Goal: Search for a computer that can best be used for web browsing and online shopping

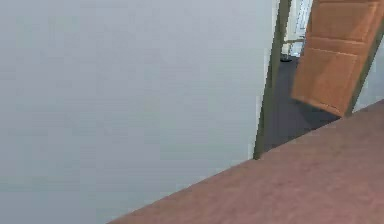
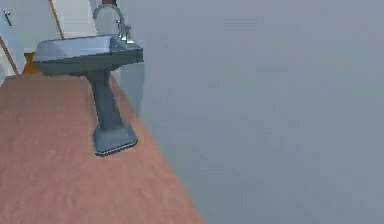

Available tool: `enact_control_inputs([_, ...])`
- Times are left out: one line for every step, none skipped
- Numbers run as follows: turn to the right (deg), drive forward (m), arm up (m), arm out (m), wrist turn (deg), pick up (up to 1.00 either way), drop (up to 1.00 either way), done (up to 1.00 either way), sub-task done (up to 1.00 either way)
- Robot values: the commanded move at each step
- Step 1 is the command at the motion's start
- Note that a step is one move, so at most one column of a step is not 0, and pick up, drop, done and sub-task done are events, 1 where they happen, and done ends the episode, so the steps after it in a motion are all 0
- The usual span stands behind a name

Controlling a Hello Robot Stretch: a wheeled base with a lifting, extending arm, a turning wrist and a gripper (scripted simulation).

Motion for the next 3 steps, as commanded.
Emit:
enact_control_inputs([33.0, 0.00, 0.00, 0.00, 0.0, 0.00, 0.00, 0.00, 0.00])
enact_control_inputs([0.0, 1.00, 0.00, 0.00, 0.0, 0.00, 0.00, 0.00, 0.00])
enact_control_inputs([0.0, 1.00, 0.00, 0.00, 0.0, 0.00, 0.00, 0.00, 0.00])
